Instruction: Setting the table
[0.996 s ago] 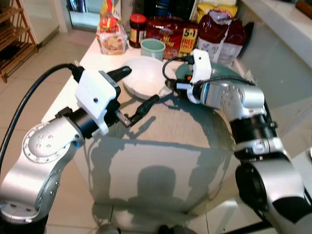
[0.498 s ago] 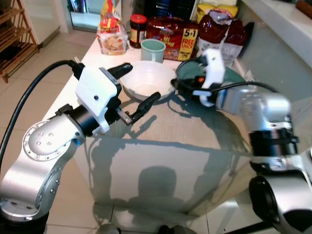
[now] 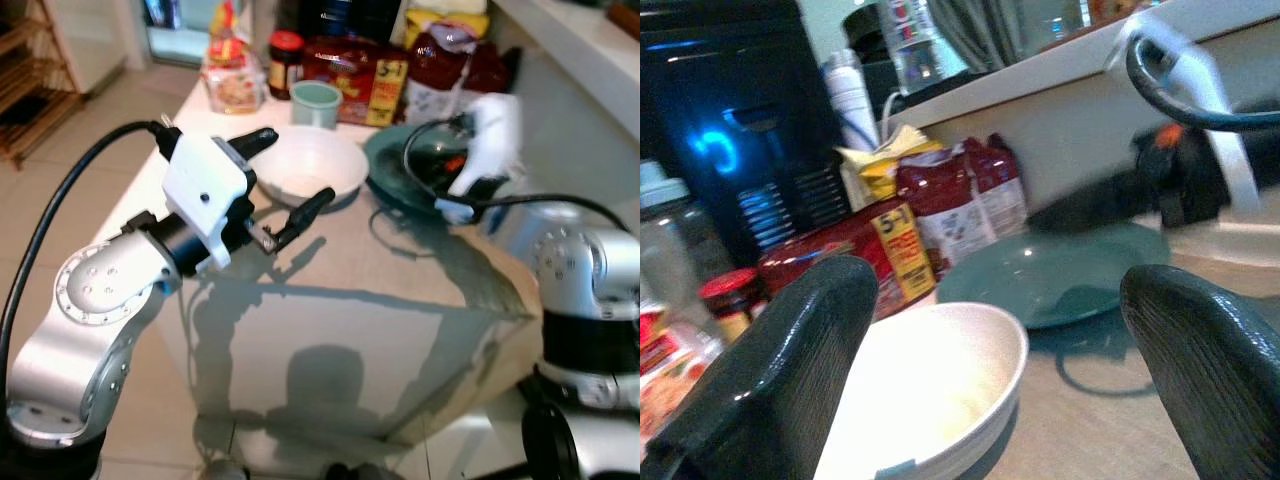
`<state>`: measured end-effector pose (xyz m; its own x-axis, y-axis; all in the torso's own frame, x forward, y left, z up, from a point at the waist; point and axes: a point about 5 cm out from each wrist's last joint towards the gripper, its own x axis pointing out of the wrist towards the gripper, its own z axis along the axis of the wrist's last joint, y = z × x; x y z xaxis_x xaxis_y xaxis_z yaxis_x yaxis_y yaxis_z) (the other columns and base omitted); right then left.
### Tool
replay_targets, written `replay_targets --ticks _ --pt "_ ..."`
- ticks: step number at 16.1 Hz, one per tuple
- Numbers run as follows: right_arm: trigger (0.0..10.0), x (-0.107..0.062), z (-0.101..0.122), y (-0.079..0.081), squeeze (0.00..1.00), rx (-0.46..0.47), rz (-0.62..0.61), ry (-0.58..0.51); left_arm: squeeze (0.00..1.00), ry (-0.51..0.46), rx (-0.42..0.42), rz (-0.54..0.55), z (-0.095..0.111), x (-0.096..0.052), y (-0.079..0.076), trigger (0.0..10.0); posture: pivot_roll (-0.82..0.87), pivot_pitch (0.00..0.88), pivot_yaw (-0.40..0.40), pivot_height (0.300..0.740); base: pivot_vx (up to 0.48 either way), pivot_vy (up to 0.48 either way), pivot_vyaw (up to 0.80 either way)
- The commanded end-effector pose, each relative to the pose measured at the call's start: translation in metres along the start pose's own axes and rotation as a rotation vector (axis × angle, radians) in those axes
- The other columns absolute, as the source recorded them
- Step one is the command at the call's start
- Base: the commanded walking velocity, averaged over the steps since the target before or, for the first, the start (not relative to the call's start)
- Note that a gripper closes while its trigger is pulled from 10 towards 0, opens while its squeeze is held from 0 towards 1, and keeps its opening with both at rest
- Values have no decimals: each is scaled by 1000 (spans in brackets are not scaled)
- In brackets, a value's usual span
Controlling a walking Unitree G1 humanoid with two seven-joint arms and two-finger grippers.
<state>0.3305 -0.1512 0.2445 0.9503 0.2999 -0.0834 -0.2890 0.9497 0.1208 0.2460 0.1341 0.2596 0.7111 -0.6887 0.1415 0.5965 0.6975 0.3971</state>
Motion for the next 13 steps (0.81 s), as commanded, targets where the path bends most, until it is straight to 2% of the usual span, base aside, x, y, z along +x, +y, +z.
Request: replay_targets --ticks 1,2,3,4,7,11,12,13 --pt "10000 -7 3 -6 1000 -115 -168 -43 0 -18 0 -18 2 5 -3 10000 106 40 -95 740 0 0 0" --pt "10000 -12 -13 -9 1000 -50 -301 -4 0 -36 -9 -44 3 10 -8 10000 106 36 -91 740 0 0 0" --pt "10000 -13 -16 -11 1000 -38 -330 0 0 -40 -11 -49 4 11 -9 10000 106 36 -91 740 0 0 0" --pt "10000 -19 -32 -18 1000 -28 -440 23 0 -58 -19 -78 6 16 -15 10000 110 34 -89 740 0 0 0" --pt "10000 -23 -48 -28 1000 -10 -577 51 0 -78 -31 -103 9 20 -22 10000 108 32 -90 740 0 0 0" --pt "10000 -19 -50 -50 1000 69 -652 3 0 -97 -37 -116 12 22 -26 10000 111 29 -95 740 0 0 0" --pt "10000 -10 -56 -61 1000 69 -649 32 0 -102 -40 -119 12 23 -27 10000 115 27 -93 740 0 0 0" --pt "10000 -5 -62 -64 1000 117 -632 72 0 -101 -41 -118 12 23 -26 10000 115 27 -93 740 0 0 0"
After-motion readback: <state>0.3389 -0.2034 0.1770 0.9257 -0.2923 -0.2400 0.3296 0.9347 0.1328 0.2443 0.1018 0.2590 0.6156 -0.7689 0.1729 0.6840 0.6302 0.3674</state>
